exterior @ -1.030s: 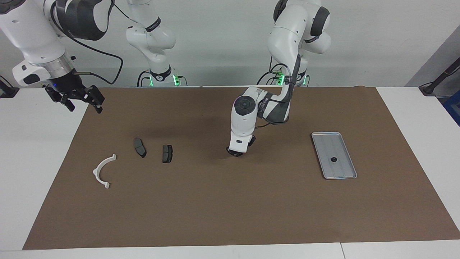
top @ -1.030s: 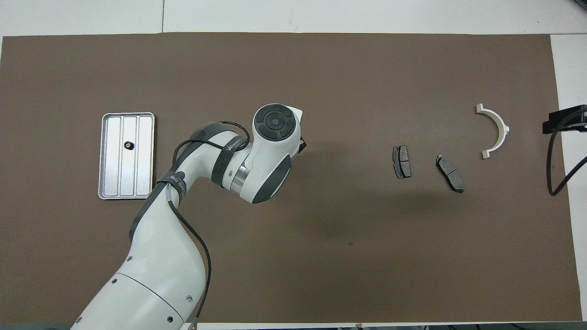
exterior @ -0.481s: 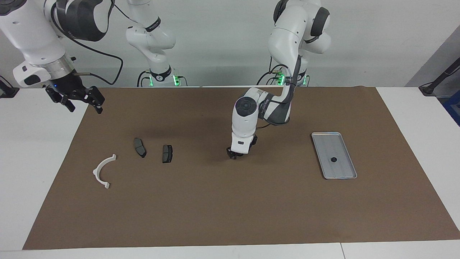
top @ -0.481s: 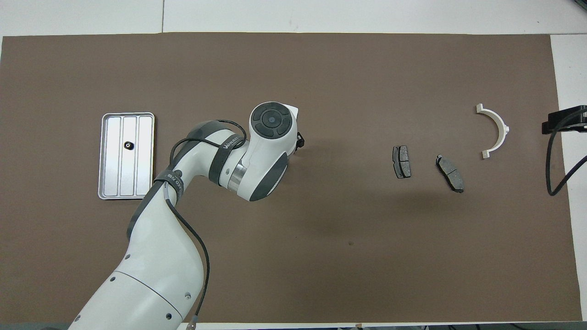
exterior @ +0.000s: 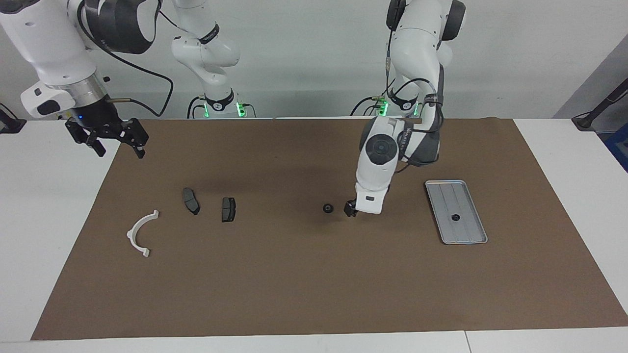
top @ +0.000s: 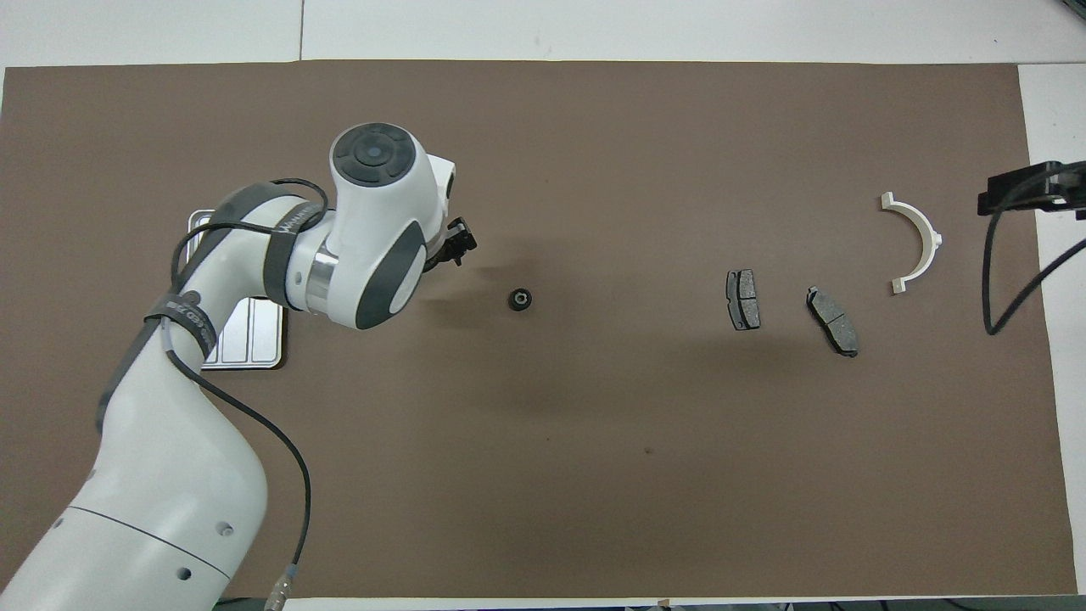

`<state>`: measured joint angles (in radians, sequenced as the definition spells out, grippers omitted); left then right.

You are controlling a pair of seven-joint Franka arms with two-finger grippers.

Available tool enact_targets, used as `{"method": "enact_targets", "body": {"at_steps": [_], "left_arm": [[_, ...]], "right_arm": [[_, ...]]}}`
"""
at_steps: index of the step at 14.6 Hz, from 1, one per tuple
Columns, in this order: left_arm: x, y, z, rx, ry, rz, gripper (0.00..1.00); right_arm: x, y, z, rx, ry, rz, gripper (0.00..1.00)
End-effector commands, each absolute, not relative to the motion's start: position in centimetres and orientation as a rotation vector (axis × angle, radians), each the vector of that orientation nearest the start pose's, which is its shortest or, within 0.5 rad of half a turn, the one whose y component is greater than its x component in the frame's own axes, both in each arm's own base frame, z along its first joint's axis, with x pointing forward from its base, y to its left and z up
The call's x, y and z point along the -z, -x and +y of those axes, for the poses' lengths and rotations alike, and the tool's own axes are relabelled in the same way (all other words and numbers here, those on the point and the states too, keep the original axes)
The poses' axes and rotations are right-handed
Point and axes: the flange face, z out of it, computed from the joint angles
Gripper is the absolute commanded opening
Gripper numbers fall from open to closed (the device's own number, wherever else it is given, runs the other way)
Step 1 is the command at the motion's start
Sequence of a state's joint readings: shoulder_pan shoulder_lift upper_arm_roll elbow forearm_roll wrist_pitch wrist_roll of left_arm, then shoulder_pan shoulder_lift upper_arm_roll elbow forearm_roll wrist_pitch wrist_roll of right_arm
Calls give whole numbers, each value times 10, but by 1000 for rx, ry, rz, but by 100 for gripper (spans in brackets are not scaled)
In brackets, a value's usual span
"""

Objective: Place bearing gear from tray to pile
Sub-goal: 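Grasp the center gear with the right gripper while the left gripper returns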

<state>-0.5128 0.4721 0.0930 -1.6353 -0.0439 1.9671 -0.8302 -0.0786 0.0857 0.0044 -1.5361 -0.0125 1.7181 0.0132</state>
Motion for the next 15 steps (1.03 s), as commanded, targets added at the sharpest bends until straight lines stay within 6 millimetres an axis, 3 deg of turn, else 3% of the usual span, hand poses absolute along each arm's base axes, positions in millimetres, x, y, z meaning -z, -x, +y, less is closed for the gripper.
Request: {"method": "enact_targets", "body": {"at_steps": [1, 3, 5, 8, 10, 12, 15], "left_arm": [[-333, -622, -191, -217, 3017, -551, 100], [-333, -636, -139, -216, 3053, -457, 97], [-330, -645, -88, -204, 3076, -417, 92], [-331, -657, -35, -117, 3110, -365, 87], [-327, -655, -28, -117, 3114, -325, 82], [-320, -650, -24, -133, 3118, -268, 80], [-311, -638, -15, -173, 3118, -222, 75]], "right_arm": [[-568, -641, 2, 72, 3172, 153, 100], [-550, -659, 33, 60, 3165, 201, 100], [-525, -664, 108, 53, 3162, 261, 100], [-511, -653, 194, 66, 3146, 313, 100], [-504, -640, 235, 66, 3142, 305, 100], [-479, -626, 279, 65, 3137, 326, 100], [-454, -616, 325, 62, 3113, 341, 100]]}}
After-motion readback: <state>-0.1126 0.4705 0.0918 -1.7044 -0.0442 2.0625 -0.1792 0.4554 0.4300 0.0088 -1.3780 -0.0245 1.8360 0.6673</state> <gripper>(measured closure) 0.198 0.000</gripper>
